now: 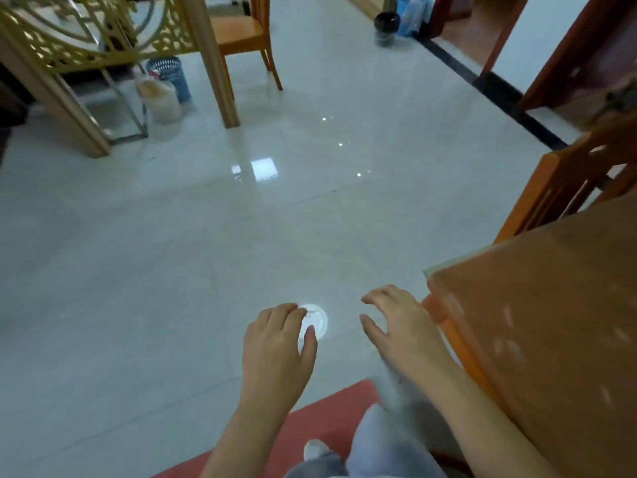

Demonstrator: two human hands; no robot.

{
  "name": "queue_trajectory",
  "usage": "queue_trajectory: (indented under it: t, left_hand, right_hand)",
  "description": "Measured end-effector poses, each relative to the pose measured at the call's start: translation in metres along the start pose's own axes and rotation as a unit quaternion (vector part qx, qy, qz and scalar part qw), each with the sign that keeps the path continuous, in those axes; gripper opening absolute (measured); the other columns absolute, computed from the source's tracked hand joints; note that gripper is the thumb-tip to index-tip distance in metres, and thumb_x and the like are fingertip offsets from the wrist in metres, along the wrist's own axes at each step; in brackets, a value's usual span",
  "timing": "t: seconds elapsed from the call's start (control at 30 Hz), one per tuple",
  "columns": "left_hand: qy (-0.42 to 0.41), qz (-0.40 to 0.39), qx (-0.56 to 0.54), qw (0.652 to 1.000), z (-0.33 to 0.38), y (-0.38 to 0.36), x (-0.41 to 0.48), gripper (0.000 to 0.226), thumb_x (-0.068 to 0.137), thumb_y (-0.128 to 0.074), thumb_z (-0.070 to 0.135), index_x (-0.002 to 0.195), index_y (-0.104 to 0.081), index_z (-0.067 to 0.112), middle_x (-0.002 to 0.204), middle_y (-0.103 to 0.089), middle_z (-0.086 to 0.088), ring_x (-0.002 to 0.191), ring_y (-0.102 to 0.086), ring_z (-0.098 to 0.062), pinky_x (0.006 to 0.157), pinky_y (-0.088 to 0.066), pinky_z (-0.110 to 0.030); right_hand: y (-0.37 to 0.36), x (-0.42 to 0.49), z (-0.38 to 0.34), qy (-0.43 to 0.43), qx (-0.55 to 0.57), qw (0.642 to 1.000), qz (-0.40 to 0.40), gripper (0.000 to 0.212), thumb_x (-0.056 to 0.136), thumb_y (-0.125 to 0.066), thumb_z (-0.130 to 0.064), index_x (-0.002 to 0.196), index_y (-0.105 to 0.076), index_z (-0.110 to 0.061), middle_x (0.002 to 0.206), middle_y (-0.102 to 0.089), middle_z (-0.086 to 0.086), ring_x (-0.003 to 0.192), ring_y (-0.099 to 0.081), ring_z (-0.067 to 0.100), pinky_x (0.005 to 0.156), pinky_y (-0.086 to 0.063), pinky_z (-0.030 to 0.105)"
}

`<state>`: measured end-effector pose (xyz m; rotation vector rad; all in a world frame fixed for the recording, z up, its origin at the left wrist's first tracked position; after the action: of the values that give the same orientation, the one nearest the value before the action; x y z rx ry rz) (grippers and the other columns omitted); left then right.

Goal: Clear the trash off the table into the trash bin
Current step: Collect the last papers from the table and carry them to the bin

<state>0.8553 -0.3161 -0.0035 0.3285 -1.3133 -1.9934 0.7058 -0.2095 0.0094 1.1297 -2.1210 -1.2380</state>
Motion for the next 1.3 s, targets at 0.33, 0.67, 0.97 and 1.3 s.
queue_trajectory:
  t: [0.33,0.67,0.97,1.3]
  left_hand:
    - [0.027,0.001,0.030,0.999,-0.051,-0.016,0.150,0.035,0.078,-0.043,0.032,0.089,-0.068,0.010,0.091,-0.070,-0.004,0.080,-0.065,-0.025,0.070,-0.049,-0.030]
    - [-0.100,0.003,0.027,0.995,0.008,-0.045,0.407,0.032,0.077,-0.044,0.031,0.087,-0.067,0.012,0.089,-0.070,-0.001,0.079,-0.063,-0.021,0.069,-0.046,-0.028]
    - [-0.235,-0.119,-0.038,0.964,0.076,-0.146,0.552,0.031,0.078,-0.046,0.030,0.087,-0.068,0.010,0.089,-0.070,-0.003,0.076,-0.065,-0.023,0.067,-0.051,-0.029]
    - [-0.367,-0.156,-0.093,0.912,0.193,-0.224,0.767,0.033,0.080,-0.044,0.029,0.089,-0.068,0.008,0.092,-0.071,-0.005,0.081,-0.065,-0.026,0.070,-0.050,-0.033]
  right_hand:
    - [-0.021,0.171,0.016,0.011,0.015,1.000,0.001,0.022,0.080,-0.063,-0.017,0.100,-0.063,-0.009,0.101,-0.064,0.008,0.094,-0.059,0.028,0.079,-0.046,0.036]
    - [0.057,0.357,0.068,-0.043,0.040,0.995,0.077,0.024,0.086,-0.055,-0.024,0.106,-0.060,-0.012,0.109,-0.061,0.004,0.102,-0.054,0.023,0.086,-0.043,0.036]
    - [0.102,0.426,0.178,-0.217,0.066,0.966,0.128,0.020,0.086,-0.055,-0.023,0.103,-0.062,-0.015,0.106,-0.061,-0.002,0.101,-0.054,0.017,0.082,-0.035,0.021]
    - [0.203,0.555,0.285,-0.353,0.019,0.910,0.218,0.025,0.079,-0.050,-0.027,0.096,-0.064,-0.014,0.096,-0.066,0.001,0.092,-0.060,0.020,0.080,-0.046,0.031]
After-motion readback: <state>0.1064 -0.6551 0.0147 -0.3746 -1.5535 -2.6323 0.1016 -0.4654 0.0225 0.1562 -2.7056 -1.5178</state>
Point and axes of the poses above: each hand's wrist, its own x-axis towards the middle knuckle, its own y-axis out of the back of the hand, z = x × y, the point moved 1 cm from there along x, towards the middle knuckle
